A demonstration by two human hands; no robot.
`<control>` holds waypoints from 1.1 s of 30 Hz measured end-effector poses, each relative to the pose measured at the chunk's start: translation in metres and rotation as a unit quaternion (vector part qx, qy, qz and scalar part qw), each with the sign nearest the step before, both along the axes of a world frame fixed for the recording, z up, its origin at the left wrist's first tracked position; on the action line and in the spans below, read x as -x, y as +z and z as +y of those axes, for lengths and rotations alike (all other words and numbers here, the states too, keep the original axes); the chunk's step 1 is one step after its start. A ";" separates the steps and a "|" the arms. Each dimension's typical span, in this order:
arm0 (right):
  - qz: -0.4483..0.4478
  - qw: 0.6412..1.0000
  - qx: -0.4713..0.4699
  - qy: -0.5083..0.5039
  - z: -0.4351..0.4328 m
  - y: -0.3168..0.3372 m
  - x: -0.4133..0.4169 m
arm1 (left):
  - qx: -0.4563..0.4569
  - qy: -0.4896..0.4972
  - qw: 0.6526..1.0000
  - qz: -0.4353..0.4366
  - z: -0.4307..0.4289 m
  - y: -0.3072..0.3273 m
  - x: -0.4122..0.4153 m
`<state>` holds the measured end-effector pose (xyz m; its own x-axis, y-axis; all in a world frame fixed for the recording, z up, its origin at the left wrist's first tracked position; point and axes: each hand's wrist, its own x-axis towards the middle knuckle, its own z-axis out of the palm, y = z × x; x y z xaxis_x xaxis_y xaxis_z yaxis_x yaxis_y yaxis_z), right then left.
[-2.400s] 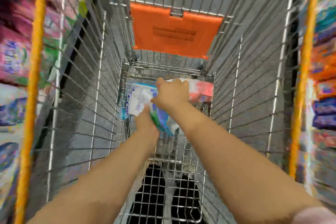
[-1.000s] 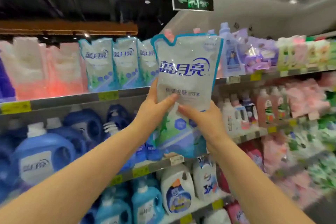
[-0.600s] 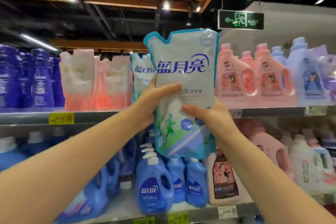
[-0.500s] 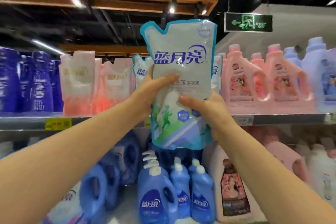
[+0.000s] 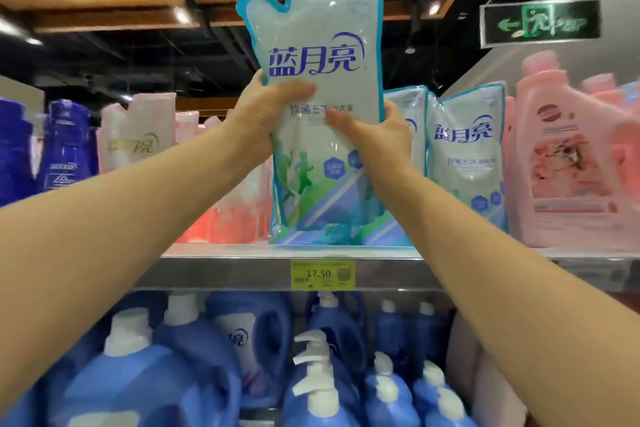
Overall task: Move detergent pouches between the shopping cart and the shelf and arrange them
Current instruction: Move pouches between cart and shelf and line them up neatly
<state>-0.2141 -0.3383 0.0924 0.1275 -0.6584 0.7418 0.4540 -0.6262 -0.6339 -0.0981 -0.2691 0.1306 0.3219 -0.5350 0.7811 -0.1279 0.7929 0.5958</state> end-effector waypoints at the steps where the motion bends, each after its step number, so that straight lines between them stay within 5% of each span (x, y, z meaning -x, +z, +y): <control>1: 0.001 1.000 -0.001 0.000 -0.003 -0.003 -0.008 | 0.005 0.006 1.000 0.008 -0.005 -0.002 -0.006; 21: 0.016 0.990 0.115 -0.086 -0.023 -0.042 -0.056 | 0.083 -0.055 0.995 0.007 -0.029 -0.042 -0.062; 33: 0.109 0.992 -0.026 -0.050 -0.033 -0.035 -0.056 | -0.062 -0.064 0.996 0.018 -0.044 -0.040 -0.075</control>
<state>-0.1584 -0.3708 0.0572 0.2140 -0.7122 0.6686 0.2404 -0.6250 -0.7427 -0.0233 -0.3128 0.0907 0.2718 -0.6655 0.6952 -0.0070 0.7210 0.6929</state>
